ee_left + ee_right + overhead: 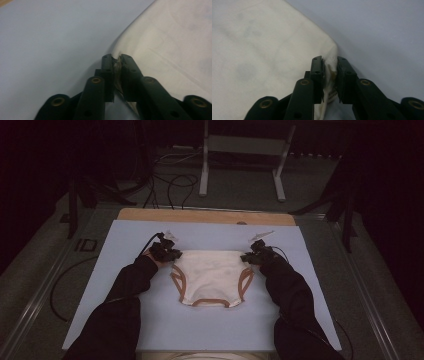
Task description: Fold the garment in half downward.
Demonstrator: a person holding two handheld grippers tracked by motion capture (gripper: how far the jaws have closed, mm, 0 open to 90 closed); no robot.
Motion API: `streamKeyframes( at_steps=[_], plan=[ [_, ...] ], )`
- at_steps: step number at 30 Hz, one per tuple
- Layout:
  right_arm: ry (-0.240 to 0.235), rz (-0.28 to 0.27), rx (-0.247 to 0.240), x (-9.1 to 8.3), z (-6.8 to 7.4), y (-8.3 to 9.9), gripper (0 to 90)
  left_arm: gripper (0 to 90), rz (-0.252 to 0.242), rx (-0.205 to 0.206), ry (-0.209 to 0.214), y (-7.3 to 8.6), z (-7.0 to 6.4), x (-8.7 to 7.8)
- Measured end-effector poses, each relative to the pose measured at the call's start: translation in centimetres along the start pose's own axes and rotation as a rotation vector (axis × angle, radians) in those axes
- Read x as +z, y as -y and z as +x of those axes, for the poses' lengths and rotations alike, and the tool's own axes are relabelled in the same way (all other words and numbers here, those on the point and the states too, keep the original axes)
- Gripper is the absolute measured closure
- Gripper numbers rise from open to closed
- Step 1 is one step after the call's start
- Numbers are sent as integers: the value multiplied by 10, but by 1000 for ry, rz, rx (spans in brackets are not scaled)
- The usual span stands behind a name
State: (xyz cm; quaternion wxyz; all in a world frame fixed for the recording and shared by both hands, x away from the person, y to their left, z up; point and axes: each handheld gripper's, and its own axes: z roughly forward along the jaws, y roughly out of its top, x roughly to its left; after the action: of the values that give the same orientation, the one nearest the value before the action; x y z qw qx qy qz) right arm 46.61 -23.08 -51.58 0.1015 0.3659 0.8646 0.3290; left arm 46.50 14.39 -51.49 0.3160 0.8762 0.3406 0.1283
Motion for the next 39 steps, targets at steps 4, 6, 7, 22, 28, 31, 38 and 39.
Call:
streamKeyframes(
  at_steps=[4, 6, 7, 22, 28, 31, 38, 39],
  plan=[
    [19, 1, -4, 0, 0, 0, 693, 672, -1, -25, -31, 1, 2, 0],
    [27, -2, 4, 1, -2, 0, 654, 587, 4, -39, -36, 1, 3, 0],
    [32, -1, 6, 1, -2, -1, 632, 561, 7, -45, -38, 1, 4, 0],
    [-26, -37, 39, -18, -5, -4, 182, 0, -96, -84, 98, 2, 9, -25],
    [-16, -49, 35, -24, -3, -3, 135, 0, -110, -60, 122, 3, 5, -37],
    [-7, -72, 35, -27, -2, -3, 132, 0, -120, -58, 120, 3, 3, -42],
    [1, -86, -4, -34, 6, -8, 116, 0, -135, -39, 126, 4, -3, -55],
    [2, -90, -3, -35, 8, -9, 111, 0, -139, -37, 127, 4, -3, -57]
  ],
)
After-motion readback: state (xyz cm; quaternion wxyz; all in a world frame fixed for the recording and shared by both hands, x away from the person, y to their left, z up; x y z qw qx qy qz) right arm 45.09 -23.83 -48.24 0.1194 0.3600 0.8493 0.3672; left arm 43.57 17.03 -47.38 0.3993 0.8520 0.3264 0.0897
